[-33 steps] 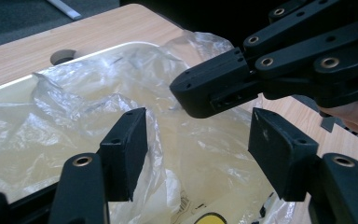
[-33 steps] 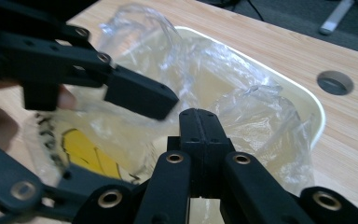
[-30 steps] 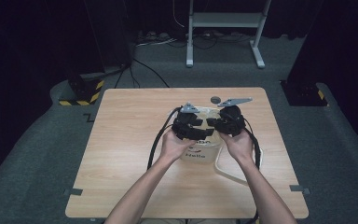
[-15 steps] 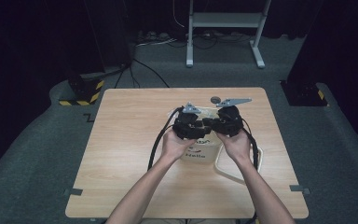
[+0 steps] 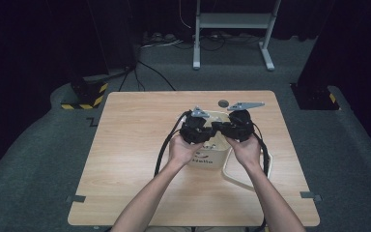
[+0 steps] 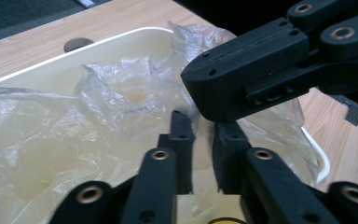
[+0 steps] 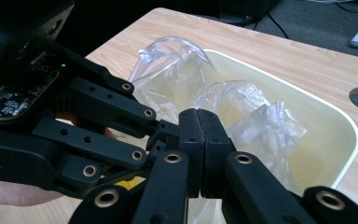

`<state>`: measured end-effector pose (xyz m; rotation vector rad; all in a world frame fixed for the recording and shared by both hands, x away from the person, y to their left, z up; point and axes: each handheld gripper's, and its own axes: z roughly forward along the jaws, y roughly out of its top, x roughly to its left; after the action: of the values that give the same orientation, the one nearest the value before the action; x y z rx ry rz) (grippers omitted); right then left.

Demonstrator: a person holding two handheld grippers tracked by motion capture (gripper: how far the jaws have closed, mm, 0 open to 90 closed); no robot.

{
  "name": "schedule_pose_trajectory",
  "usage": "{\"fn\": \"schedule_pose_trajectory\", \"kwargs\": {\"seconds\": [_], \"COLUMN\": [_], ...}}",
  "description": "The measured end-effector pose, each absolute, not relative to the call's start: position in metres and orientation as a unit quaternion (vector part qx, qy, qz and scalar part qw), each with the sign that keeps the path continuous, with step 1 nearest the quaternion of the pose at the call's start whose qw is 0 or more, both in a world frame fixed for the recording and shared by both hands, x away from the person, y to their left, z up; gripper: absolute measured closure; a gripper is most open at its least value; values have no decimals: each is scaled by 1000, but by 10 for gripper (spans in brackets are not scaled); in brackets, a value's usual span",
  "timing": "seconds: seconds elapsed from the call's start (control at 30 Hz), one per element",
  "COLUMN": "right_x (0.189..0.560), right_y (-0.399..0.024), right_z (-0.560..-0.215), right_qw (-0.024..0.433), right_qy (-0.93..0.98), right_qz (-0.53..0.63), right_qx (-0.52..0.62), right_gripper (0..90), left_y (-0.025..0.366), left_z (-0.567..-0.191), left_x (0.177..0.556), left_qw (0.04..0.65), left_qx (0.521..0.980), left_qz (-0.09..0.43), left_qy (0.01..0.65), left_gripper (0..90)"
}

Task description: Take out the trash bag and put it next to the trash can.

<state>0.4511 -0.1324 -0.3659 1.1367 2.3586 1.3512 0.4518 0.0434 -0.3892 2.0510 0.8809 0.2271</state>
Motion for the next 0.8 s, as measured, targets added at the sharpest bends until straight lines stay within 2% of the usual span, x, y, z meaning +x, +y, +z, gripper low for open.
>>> {"fn": "schedule_pose_trajectory", "kwargs": {"seconds": [0.13, 0.53, 0.8], "right_x": [451, 443, 434], "right_y": [-134, -148, -166], "right_z": [-368, -367, -368], "right_qw": [100, 135, 156], "right_qy": [791, 773, 756], "right_qz": [460, 466, 481], "right_qx": [390, 410, 415], "right_gripper": [854, 589, 476], "left_y": [41, 41, 44], "left_z": [-390, -385, -380], "left_x": [451, 450, 450], "left_qw": [428, 432, 434], "left_qx": [826, 824, 822], "left_qz": [96, 101, 104], "left_qy": [353, 353, 354], "left_gripper": [877, 893, 896]}}
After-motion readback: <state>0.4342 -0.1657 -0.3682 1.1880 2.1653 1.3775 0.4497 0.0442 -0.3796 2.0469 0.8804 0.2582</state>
